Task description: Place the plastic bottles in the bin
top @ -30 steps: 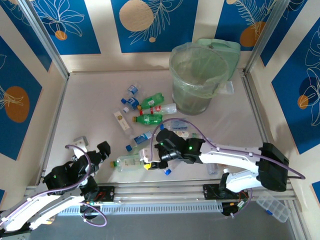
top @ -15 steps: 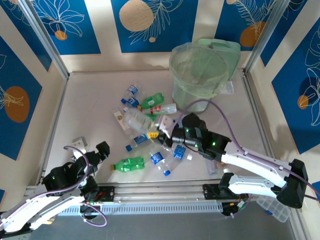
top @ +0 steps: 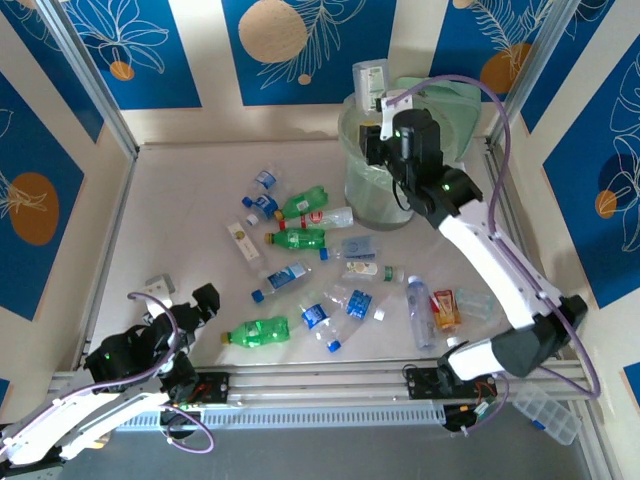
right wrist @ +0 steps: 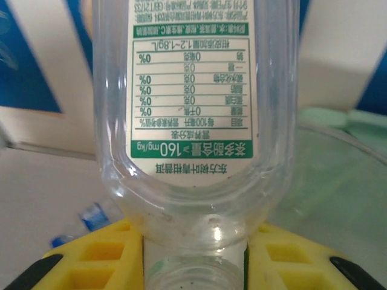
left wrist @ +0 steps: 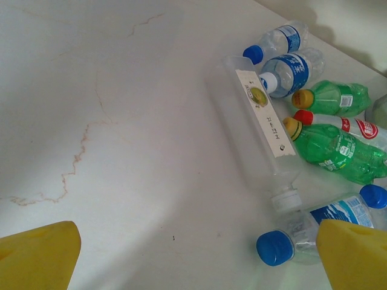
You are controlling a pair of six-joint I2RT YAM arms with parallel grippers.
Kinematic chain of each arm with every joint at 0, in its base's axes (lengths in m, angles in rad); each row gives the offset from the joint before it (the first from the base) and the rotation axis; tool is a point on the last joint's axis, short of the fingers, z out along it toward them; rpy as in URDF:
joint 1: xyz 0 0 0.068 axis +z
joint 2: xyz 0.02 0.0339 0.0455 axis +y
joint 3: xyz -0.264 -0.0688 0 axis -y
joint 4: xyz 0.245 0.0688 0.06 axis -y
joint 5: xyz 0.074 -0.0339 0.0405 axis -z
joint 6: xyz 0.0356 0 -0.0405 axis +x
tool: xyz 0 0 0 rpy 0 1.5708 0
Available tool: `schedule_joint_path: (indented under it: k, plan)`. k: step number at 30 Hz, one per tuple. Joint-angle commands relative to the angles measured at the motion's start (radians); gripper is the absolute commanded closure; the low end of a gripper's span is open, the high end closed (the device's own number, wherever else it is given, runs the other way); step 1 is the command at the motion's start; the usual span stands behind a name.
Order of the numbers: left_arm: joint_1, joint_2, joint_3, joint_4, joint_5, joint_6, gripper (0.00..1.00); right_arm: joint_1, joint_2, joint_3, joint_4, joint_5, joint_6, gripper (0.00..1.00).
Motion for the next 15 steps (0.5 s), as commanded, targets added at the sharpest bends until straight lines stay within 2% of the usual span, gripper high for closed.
schedule_joint_path:
  k: [1,6,12,15]
  plan:
    - [-0.004,-0.012,-0.010,0.003,-0.001,0.004,0.00,-0.050,0.078,0.089,-0.174,0.067,0.064,1.00]
    - [-0.003,-0.012,-0.010,0.001,-0.003,0.002,0.00,-0.113,0.197,0.199,-0.295,0.038,0.077,1.00]
    - [-0.005,-0.012,-0.011,-0.004,-0.010,-0.003,0.00,-0.178,0.350,0.324,-0.432,-0.054,0.068,1.00]
    - [-0.003,-0.012,-0.010,-0.009,-0.013,-0.006,0.00,-0.192,0.414,0.366,-0.469,-0.052,0.052,1.00]
